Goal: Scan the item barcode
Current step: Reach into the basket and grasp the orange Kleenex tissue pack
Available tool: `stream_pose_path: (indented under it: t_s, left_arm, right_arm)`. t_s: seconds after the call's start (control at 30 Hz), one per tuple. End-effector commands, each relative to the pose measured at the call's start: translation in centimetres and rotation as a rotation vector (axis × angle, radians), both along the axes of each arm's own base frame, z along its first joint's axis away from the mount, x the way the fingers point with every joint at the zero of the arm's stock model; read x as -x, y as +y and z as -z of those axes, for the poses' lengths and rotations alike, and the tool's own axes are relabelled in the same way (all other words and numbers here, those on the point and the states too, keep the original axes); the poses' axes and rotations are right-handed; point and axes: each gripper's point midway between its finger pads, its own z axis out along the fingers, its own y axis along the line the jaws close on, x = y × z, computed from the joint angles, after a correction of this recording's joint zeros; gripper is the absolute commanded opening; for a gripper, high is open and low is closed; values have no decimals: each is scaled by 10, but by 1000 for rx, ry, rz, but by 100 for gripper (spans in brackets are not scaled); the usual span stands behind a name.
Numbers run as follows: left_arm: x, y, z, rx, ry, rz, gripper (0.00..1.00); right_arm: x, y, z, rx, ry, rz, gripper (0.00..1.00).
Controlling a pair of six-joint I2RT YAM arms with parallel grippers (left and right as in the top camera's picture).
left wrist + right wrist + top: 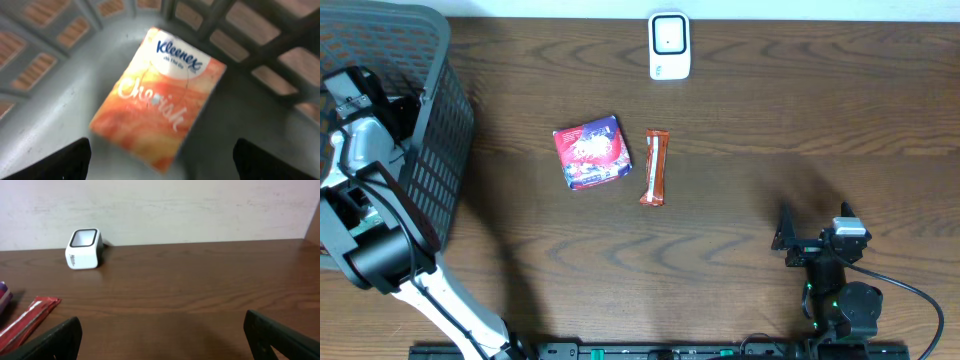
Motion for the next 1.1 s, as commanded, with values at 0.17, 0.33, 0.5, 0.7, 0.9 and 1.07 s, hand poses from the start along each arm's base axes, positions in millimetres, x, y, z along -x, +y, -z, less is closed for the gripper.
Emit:
stream_pose_path:
  t_s: [0.17,0.33,0.5,0.7,0.9,1.07]
  left_arm:
    - [-22,-6,-8,-82,-38,104,80]
    - [-23,-8,2,-76,-27,108,70]
    - [-16,-12,24,-46,21,110,54]
    - [-12,-14,27,-35,40,109,7]
    - [-1,-20,7,-20,59,106,7]
    - [6,-24,-62,-25,-40,41,7]
  right_arm:
    - [0,-3,2,9,4,11,99]
    - [0,-3,2,9,4,12,99]
    - [0,-3,2,9,4,12,99]
    - [0,-3,2,9,4,12,99]
    - [0,-3,2,9,4,12,99]
    - [0,-3,2,9,4,12,99]
